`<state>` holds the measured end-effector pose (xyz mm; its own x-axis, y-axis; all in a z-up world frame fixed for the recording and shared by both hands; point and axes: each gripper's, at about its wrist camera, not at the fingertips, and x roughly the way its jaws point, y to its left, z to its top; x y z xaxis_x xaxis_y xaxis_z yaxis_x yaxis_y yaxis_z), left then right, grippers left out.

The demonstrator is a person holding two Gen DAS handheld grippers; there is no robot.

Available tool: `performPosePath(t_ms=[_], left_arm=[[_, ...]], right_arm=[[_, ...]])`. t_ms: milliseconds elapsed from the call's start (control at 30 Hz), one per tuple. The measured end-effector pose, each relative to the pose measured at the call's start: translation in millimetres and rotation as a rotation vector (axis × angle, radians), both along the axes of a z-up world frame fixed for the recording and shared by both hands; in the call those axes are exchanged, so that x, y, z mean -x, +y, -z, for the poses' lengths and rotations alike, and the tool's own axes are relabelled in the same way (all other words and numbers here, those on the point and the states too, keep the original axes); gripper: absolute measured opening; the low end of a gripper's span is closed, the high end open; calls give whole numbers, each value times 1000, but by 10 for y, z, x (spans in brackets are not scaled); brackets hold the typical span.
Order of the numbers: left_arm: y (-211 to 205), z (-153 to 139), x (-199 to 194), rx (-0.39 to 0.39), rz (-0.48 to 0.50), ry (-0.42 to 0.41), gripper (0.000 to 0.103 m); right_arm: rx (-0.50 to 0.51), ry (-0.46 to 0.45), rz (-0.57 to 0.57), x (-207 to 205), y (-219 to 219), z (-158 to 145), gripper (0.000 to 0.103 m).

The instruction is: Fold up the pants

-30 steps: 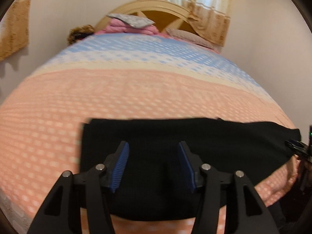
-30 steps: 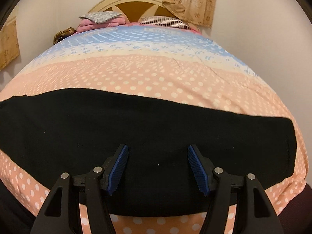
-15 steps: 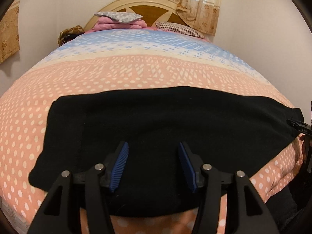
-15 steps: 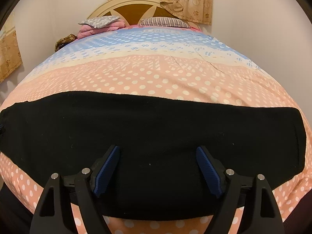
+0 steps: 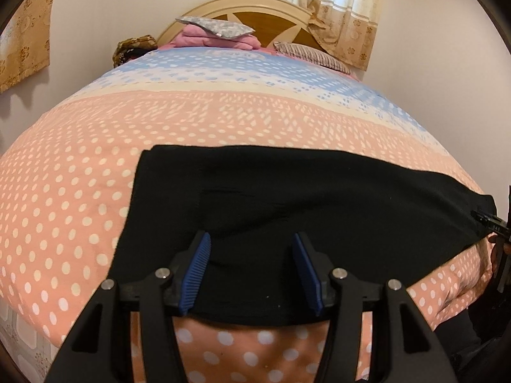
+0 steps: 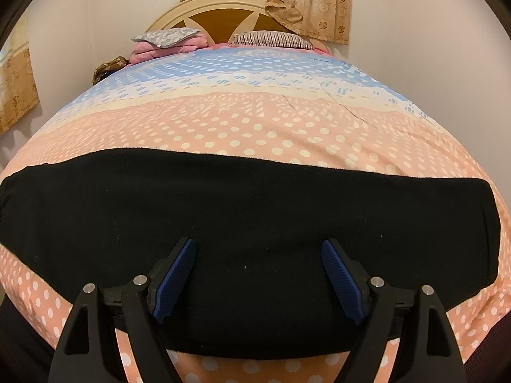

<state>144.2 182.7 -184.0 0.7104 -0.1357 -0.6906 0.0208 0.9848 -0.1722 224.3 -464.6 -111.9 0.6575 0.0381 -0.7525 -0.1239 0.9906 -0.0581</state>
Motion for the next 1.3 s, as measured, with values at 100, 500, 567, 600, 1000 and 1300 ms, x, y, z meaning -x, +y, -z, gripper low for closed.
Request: performPosePath(t_ms=[100, 500, 567, 600, 1000, 1300], left_arm=[[-158, -123, 10, -72, 3, -34, 58], [-970, -221, -324, 13, 191, -56, 78], [-1068, -190, -314, 18, 188, -45, 78], [-1086, -175, -319, 28, 186, -38, 78], [-1110, 14, -276, 48, 166, 13, 78], [-1088, 17, -253, 66, 161, 10, 78]], right_arm=[[-31, 19, -3, 48, -87, -72, 82], [-559, -125, 461, 724, -2329, -381, 79], [-614, -96, 468, 744, -2482, -304, 73], [-630, -85, 470, 742, -2511, -273, 71], [-654, 24, 523, 449, -2625, 68, 66], [-795, -32, 452, 482, -2704, 65, 11]])
